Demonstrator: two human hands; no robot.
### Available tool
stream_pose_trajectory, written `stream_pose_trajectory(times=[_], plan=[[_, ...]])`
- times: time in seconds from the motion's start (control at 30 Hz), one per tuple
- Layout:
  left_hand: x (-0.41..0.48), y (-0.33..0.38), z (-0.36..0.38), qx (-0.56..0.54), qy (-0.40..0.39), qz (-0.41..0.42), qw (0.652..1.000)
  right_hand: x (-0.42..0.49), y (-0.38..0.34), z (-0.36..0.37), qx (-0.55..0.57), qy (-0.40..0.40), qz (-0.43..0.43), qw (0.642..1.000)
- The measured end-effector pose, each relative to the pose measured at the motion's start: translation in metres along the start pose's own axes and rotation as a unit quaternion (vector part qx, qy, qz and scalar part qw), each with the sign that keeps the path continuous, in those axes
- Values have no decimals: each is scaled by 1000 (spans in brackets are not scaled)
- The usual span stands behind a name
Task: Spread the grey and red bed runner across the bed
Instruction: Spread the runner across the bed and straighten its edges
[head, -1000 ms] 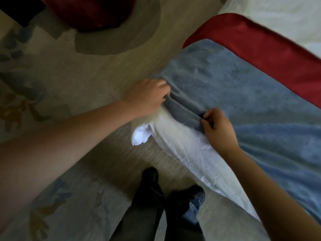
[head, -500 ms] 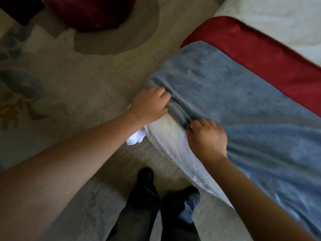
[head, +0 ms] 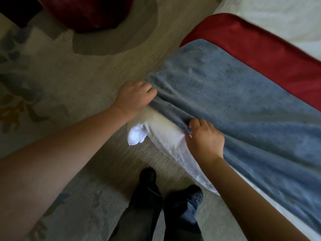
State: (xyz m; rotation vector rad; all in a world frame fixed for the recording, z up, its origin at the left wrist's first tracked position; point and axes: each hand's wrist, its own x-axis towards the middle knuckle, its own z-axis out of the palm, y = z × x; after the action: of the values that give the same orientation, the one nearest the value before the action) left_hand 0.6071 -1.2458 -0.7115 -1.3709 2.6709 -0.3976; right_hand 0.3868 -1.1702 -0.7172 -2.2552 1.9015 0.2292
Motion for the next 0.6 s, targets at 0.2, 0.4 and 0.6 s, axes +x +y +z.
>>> stream_pose_trajectory(times=[0.2,0.4,0.6], plan=[[-20,4,17,-73,-44,11,996,-7,-4,7,62,-68,-55,994],[-38,5,34,-85,-150,-98,980,-16,6,7,145,-87,-54,984],[-29,-21,44,-55,-140,-117,982,-8,-1,17,148,-97,-49,983]])
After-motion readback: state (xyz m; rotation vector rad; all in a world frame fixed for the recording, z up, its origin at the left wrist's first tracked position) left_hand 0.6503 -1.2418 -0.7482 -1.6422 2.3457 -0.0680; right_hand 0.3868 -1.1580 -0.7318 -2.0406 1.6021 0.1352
